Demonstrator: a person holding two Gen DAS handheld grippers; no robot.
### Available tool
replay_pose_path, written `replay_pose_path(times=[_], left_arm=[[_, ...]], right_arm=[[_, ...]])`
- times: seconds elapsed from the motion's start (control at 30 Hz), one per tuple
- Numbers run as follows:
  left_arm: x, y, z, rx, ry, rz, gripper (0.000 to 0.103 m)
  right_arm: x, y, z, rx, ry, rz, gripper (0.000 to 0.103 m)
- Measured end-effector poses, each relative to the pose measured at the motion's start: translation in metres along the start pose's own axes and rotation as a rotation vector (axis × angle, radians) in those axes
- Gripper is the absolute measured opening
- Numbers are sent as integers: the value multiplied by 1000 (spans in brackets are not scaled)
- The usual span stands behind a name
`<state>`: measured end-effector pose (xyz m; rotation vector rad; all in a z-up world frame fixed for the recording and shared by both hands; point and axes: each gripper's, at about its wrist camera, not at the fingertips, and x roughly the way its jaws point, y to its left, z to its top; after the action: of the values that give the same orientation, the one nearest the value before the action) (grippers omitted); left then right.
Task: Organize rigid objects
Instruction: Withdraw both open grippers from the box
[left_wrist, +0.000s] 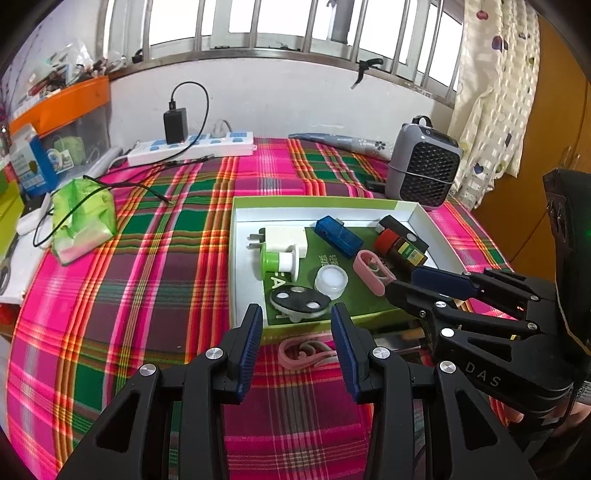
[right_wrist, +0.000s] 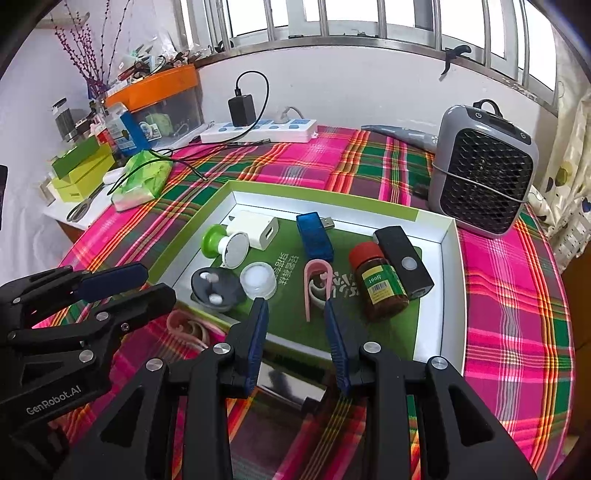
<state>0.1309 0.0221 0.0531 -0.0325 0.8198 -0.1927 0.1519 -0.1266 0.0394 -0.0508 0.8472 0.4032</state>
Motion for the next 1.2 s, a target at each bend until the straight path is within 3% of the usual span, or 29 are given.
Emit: replay_pose_path(times=[0.57, 0.8, 0.83, 0.93, 1.2], left_arm=[[-23, 28, -19, -84, -17, -5, 38], [-25, 33, -29, -105, -5, -19, 38], [-25, 34, -30, -106, 0, -19, 38], [-23, 38, -34, -114, 13, -21, 38], [-20, 45, -38, -129, 24, -32, 38]], right_arm=[[-28, -16, -26, -12, -26, 52, 33], [-21, -8, -42, -80, 9, 102, 33], [-18, -6, -43, -89, 14, 108, 34], [-8, -1, -43, -112, 36, 106, 51], [3, 5, -40, -160, 61, 86, 51]])
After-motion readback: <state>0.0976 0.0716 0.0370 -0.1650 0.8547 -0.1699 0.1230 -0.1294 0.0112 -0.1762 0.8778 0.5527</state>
